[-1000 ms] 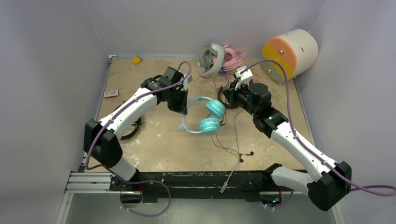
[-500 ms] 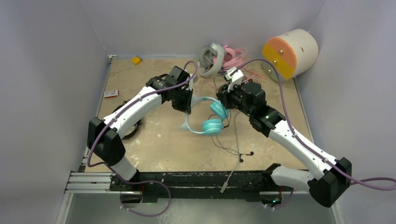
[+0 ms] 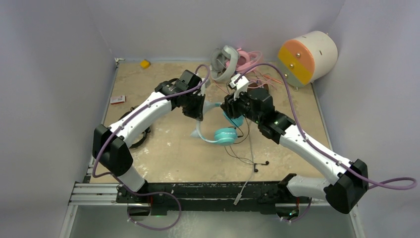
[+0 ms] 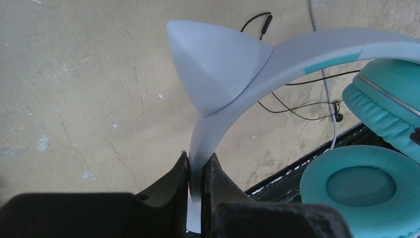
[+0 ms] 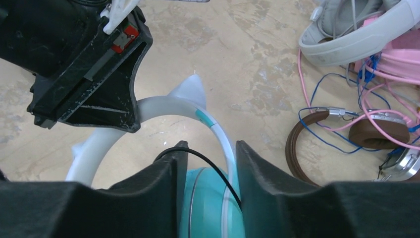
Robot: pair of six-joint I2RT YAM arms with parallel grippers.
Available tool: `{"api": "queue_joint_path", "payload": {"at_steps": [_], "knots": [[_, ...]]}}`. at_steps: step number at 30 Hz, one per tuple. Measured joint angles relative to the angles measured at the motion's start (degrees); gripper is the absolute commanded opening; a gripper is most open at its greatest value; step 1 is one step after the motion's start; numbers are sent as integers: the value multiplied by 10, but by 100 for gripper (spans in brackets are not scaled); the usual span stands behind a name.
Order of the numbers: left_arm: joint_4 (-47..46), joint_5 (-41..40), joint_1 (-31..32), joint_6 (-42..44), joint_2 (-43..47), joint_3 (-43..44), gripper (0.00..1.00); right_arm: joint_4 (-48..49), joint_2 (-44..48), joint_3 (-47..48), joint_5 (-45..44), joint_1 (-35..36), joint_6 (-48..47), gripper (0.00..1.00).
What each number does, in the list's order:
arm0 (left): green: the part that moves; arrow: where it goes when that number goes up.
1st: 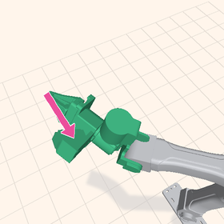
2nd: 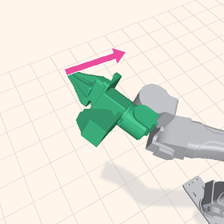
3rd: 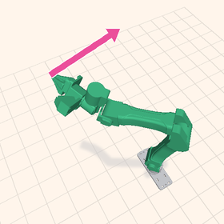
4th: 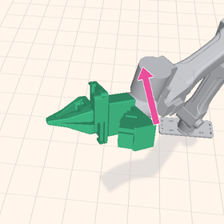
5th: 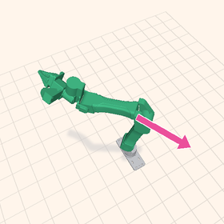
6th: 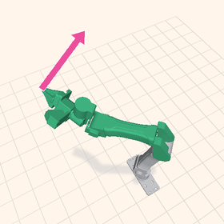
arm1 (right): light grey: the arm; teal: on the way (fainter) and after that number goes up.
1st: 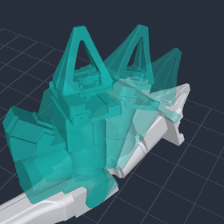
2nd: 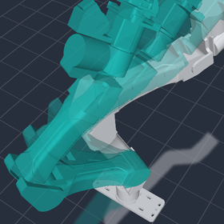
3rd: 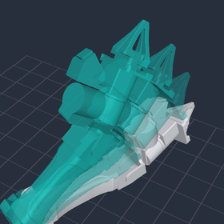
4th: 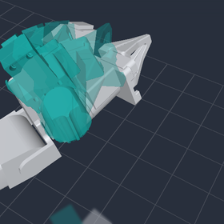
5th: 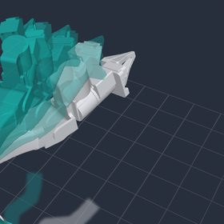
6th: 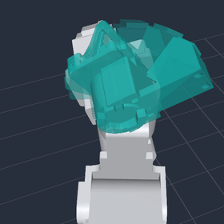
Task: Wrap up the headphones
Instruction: Wrap the headphones cable around the headphones.
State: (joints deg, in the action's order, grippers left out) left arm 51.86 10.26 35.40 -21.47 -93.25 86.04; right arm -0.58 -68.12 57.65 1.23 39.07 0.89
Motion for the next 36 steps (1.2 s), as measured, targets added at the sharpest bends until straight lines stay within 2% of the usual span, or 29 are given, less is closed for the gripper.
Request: {"api": "queue_joint_path", "payload": {"at_steps": [5, 13, 21, 26, 31, 36], "knots": [[-4, 2, 0, 0, 4, 0, 0, -1, -1, 5, 9, 0, -2, 55], [-9, 15, 0, -4, 11, -1, 0, -10, -32, 46, 13, 0, -2, 61], [-16, 32, 3, -5, 28, -5, 0, -23, -43, 47, 10, 0, 5, 60], [-17, 23, 4, -5, 34, -11, 0, -39, -37, 49, 9, 0, 15, 63], [-25, 13, 4, -5, 51, -29, 0, -73, -37, 85, 12, 0, 18, 67], [-52, -5, 4, -5, 83, -52, 0, -96, -37, 120, 14, 0, 26, 68]]}}
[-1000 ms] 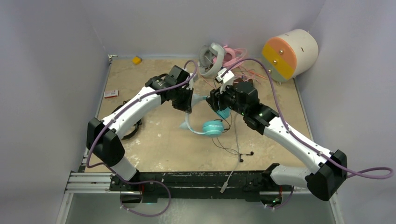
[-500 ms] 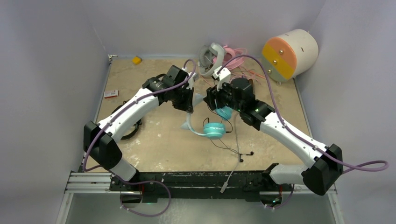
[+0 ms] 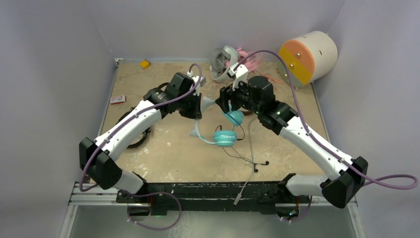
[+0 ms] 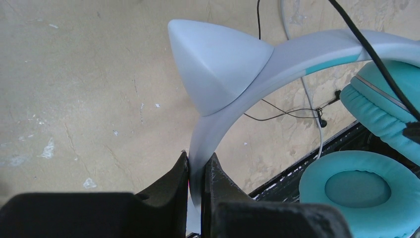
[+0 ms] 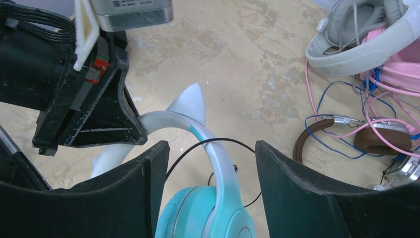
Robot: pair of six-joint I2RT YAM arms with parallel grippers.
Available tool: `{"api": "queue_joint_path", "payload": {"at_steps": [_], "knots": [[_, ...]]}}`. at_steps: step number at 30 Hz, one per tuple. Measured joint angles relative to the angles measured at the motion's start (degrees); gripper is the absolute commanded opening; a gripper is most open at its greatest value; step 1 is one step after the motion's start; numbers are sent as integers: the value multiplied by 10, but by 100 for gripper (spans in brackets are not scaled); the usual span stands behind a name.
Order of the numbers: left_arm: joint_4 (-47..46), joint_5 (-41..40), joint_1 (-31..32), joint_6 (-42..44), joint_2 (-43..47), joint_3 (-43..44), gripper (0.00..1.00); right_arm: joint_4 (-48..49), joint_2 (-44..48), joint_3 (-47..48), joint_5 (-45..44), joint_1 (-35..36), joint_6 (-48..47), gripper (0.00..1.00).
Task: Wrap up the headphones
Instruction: Wrap the headphones cable around the headphones.
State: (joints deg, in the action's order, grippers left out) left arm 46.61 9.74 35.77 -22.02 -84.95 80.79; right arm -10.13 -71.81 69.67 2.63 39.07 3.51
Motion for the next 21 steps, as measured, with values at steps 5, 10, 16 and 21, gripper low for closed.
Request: {"api": "queue_joint_path", "payload": {"at_steps": [5, 10, 16, 21], "knots": [[-24, -6, 0, 0, 26, -19, 0, -21, 0, 22, 2, 0, 9, 70], [-40, -6, 0, 0, 30, -29, 0, -27, 8, 28, -1, -4, 19, 74], [-50, -6, 0, 0, 40, -50, 0, -32, 37, 33, -3, -52, 34, 73], [-53, -7, 0, 0, 48, -52, 0, -33, 57, 33, -14, -102, 45, 72]]}}
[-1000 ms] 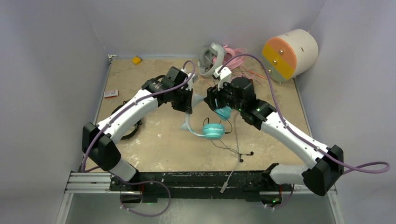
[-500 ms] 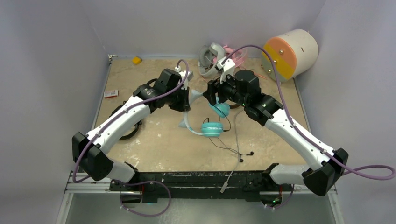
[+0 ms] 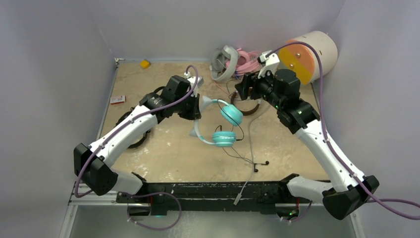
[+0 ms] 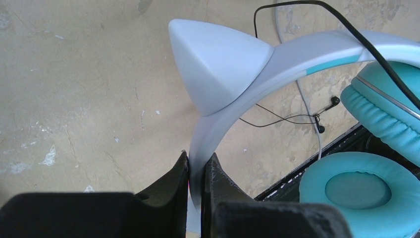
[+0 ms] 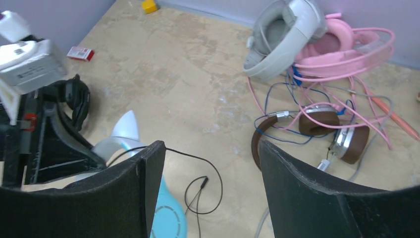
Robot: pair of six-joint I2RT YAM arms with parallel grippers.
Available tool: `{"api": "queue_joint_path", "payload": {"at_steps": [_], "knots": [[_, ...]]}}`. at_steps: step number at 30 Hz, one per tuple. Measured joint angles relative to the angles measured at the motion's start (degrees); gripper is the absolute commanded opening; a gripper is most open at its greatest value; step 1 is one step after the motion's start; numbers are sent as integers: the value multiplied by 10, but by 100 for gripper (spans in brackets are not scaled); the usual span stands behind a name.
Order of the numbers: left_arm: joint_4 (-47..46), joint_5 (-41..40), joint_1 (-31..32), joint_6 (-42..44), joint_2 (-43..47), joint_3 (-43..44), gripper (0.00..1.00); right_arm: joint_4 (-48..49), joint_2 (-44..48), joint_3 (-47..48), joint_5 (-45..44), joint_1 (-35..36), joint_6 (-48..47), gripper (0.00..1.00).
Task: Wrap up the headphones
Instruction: Wrap the headphones cable around the headphones.
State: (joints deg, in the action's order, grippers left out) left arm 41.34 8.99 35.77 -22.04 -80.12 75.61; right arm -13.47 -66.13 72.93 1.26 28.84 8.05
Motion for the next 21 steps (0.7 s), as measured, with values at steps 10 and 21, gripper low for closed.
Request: {"api": "queue_joint_path", "payload": {"at_steps": [10, 21], "knots": [[3, -10, 0, -2, 22, 0, 0, 62, 16, -158, 22, -100, 92, 67], [3, -14, 0, -25, 49, 0, 0, 314, 9, -445, 135, -107, 216, 65]]}}
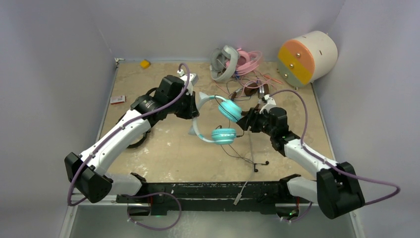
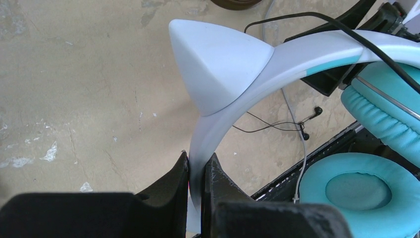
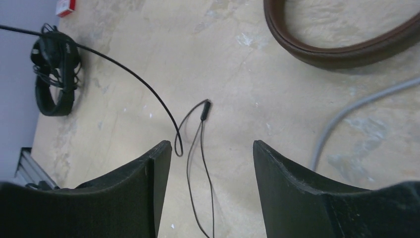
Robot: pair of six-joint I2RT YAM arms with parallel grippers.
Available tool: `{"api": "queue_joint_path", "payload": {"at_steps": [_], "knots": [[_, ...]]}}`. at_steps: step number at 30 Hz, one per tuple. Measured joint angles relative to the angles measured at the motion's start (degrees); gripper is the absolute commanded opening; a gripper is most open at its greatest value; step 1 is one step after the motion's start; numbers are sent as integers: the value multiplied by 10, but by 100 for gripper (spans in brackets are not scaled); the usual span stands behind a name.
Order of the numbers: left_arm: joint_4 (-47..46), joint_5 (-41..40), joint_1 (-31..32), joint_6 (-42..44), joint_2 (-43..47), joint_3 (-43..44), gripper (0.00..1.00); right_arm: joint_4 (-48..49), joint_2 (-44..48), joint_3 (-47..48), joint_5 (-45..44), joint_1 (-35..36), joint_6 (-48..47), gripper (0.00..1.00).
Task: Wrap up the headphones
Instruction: Wrap the headphones cable around the headphones.
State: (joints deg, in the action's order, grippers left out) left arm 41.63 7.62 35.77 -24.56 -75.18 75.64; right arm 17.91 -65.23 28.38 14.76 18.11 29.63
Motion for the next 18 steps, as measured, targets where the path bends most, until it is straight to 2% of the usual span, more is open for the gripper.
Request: {"api": "queue_joint_path", "payload": {"at_steps": [7, 11, 16, 18], "knots": [[0, 0, 0, -6, 0, 0, 0, 164, -104, -15, 60, 19, 29, 68], [0, -1, 0, -15, 0, 0, 0, 220, -156, -15, 73, 49, 30, 68], [-3, -1, 0, -27, 0, 0, 0, 246, -214, 0, 73, 80, 31, 60], [-4, -2, 0, -33, 0, 0, 0, 259, -234, 9, 72, 89, 32, 48]]}}
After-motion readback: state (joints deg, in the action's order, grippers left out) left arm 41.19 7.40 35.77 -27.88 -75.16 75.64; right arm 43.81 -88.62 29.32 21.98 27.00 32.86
